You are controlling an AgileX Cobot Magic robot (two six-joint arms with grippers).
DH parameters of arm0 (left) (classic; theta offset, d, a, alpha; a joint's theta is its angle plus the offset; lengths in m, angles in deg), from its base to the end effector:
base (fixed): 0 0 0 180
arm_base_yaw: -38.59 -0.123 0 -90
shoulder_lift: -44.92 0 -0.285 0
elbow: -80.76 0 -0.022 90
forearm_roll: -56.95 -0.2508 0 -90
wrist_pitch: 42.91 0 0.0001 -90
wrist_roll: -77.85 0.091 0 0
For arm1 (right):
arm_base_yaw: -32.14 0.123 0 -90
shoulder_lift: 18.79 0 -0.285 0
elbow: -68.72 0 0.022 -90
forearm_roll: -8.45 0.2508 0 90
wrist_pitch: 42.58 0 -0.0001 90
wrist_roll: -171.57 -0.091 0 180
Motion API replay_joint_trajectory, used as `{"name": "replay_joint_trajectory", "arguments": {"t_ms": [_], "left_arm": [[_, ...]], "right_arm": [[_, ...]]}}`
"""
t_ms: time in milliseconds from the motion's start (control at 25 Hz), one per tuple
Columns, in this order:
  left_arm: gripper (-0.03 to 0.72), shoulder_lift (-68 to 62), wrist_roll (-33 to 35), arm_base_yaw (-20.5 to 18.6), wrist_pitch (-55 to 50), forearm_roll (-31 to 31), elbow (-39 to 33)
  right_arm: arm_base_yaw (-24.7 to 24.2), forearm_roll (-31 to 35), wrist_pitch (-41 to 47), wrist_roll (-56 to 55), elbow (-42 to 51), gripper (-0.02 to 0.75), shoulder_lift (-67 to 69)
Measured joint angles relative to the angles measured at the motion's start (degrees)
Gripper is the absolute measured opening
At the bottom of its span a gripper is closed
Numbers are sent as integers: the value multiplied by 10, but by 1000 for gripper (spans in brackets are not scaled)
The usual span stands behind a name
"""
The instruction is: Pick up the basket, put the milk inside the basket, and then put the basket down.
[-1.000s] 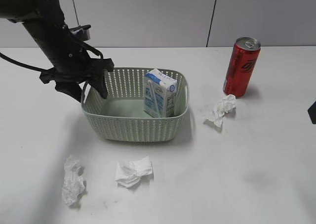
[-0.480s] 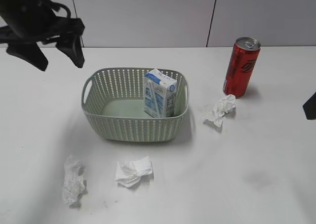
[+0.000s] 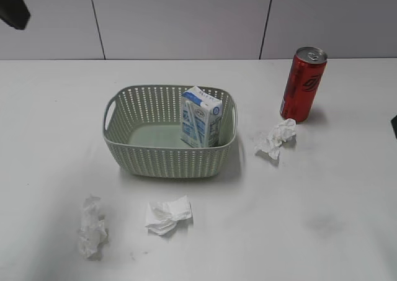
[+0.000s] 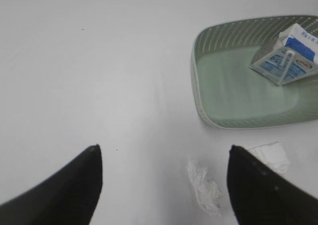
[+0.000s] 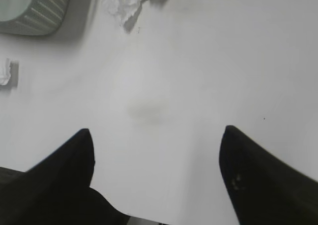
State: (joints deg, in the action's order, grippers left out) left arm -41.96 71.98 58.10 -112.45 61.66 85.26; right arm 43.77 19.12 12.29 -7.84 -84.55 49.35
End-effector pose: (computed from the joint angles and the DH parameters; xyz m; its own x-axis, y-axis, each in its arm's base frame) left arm 0.2549 -0.0977 0.3826 -0.8720 0.1706 -0.4587 0.2553 0.9582 -0.1290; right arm 0.1848 0.0521 0.3108 -0.8647 -0.0795 -0.4959 -0.1916 0.9649 0.1794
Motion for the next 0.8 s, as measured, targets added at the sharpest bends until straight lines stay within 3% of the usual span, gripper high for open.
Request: {"name": "replay_joint_trajectory", "arguments": {"t_ms": [200, 600, 800], "left_arm": [[575, 121, 0, 1, -1, -30, -79], [573, 406, 2, 1, 28, -55, -367], [573, 558, 12, 1, 44, -55, -474]], "right_arm": [[0, -33, 16, 2, 5, 591, -94], [0, -55, 46, 3, 113, 591, -342], [0, -59, 55, 3, 151, 590, -453]]}}
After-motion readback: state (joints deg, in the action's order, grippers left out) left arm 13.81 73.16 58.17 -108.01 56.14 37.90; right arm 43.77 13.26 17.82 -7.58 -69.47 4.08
